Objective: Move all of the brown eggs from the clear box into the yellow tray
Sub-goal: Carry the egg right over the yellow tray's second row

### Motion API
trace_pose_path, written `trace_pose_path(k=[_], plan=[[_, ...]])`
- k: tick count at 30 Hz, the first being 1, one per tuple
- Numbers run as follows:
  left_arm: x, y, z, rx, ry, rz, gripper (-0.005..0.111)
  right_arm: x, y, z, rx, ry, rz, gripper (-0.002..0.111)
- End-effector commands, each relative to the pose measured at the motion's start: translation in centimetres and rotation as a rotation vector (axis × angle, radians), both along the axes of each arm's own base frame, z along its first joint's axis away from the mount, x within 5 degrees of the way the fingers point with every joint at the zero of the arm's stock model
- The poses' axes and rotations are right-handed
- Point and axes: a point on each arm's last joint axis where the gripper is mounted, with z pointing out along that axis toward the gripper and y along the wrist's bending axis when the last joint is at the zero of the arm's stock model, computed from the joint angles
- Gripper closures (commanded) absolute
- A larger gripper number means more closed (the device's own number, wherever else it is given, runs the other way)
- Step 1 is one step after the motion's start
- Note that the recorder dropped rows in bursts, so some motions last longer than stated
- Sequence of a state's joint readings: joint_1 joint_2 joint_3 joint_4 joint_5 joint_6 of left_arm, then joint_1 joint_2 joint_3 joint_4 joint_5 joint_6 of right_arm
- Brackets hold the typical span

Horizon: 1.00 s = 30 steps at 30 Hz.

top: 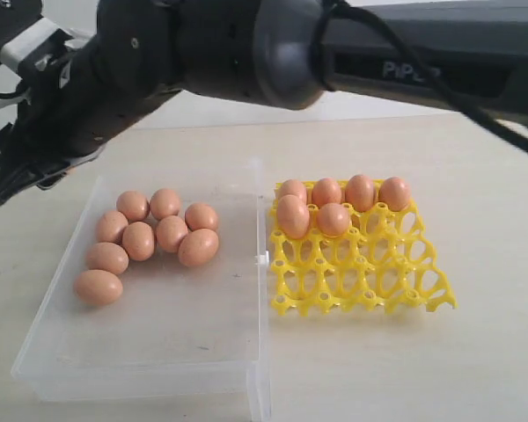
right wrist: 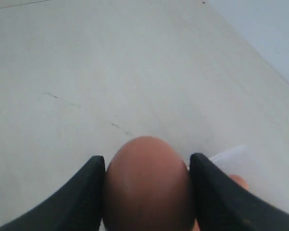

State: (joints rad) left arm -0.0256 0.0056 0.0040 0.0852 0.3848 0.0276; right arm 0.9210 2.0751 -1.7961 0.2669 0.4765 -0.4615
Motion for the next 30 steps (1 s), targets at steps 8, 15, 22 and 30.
trace_pose_path(k=[8,15,22,30], plan=[[0.0,0.0,0.2,-0.008,-0.016,-0.005,0.107,-2.0,-10.3,-1.5,0.246,-0.161,-0.323,0.108],[0.0,0.0,0.2,-0.008,-0.016,-0.005,0.107,-3.9,-19.5,-3.4,0.286,-0.301,-0.591,0.108],[0.0,0.0,0.2,-0.008,-0.016,-0.005,0.107,-3.7,-25.3,-5.5,0.271,-0.276,-0.742,0.108],[0.0,0.0,0.2,-0.008,-0.016,-0.005,0.107,-1.8,-28.4,-7.0,0.265,-0.225,-0.834,0.108]])
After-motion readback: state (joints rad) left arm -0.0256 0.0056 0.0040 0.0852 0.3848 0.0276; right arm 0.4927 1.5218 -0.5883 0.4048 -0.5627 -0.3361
